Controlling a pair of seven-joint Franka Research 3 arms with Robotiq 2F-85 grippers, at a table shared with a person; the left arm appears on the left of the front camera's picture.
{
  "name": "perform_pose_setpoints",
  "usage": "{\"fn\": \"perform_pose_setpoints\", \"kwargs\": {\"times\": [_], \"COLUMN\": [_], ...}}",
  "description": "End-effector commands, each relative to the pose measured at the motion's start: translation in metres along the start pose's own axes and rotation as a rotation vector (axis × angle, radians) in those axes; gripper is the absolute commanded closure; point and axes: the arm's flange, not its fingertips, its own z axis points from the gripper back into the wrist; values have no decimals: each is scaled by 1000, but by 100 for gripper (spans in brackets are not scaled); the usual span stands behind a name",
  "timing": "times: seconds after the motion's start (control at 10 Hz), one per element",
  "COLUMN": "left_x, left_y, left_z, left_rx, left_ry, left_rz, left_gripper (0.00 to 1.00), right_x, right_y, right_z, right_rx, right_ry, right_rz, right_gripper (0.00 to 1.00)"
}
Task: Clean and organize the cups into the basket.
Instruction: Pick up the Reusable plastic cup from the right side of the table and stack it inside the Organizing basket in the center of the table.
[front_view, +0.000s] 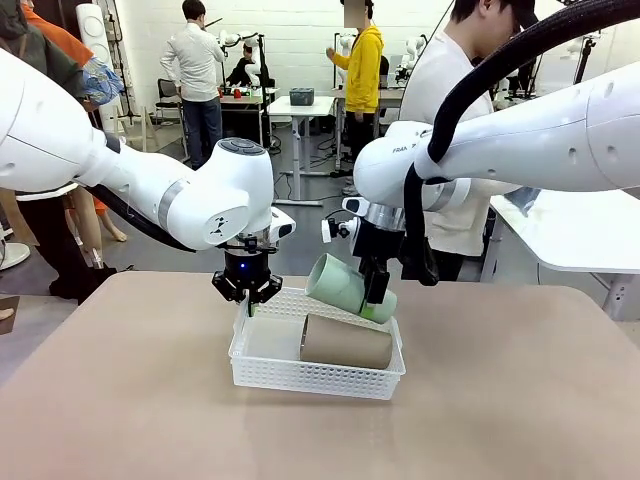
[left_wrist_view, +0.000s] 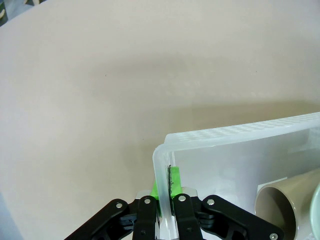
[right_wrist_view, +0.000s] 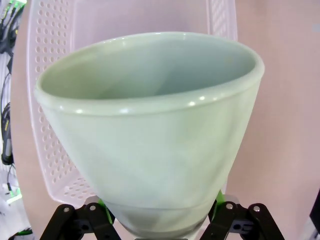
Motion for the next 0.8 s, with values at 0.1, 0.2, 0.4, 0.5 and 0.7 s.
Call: {"fn": "perform_pose_setpoints", "kwargs": {"times": [0.1,0.2,0.4,0.5,0.7], "left_x": [0,0,0,0,0], "left_y": [0,0,0,0,0], "left_z": [1,1,1,1,1], "left_rx": [-2,-2,-2,-2,-2], "left_ry": [-1,-1,-1,-1,-1], "left_rz": [0,0,0,0,0], "left_gripper": [100,100,100,100,100], "right_x": [3,5,8,7,5], "right_y": [-3,1,8,7,7], "right_z": [-7,-13,-21,-22,-21], "right_rx": [71,95,105,110,121], "right_ry": [13,30,64,61,64], "right_rz": [31,34,51,49,45], "right_gripper": [19,19,19,19,19]}}
